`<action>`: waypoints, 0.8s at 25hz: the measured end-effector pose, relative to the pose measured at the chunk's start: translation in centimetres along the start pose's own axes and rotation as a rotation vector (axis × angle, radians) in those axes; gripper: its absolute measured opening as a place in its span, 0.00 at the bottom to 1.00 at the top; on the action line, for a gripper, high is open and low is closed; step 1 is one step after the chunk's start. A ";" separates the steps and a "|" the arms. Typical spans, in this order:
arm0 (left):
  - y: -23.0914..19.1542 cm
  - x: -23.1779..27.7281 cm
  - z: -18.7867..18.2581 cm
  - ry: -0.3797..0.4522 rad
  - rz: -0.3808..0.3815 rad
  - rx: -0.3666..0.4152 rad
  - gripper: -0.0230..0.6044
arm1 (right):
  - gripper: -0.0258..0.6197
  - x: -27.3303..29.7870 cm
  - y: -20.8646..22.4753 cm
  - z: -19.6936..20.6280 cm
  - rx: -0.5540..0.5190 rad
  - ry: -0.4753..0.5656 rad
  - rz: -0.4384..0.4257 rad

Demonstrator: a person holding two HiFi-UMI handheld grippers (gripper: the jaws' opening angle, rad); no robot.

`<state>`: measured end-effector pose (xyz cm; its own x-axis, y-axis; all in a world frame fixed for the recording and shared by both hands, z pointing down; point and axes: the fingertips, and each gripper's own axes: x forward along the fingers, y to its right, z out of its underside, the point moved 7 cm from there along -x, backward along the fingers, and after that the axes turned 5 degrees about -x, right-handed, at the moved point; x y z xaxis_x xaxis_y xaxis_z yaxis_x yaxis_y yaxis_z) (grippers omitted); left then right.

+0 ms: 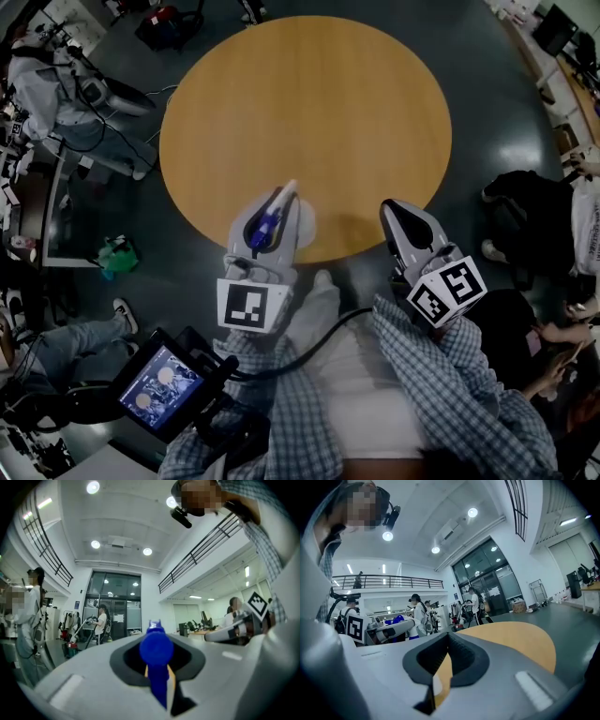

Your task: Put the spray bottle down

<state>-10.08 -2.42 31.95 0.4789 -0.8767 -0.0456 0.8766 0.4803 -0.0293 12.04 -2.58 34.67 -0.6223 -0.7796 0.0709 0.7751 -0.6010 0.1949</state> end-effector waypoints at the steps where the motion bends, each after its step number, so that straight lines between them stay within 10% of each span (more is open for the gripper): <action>1: -0.6 0.6 0.3 -0.003 0.009 -0.004 0.15 | 0.05 0.7 0.2 0.1 -0.001 -0.003 0.007; 20: -4.7 10.6 3.8 -0.041 -0.016 -0.027 0.15 | 0.05 6.5 6.4 0.5 0.016 -0.111 -0.012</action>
<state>-8.95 -14.07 35.44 0.4672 -0.8842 -0.0042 0.8826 0.4666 -0.0565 12.91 -11.39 36.87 -0.6403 -0.7476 0.1762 0.7664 -0.6063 0.2124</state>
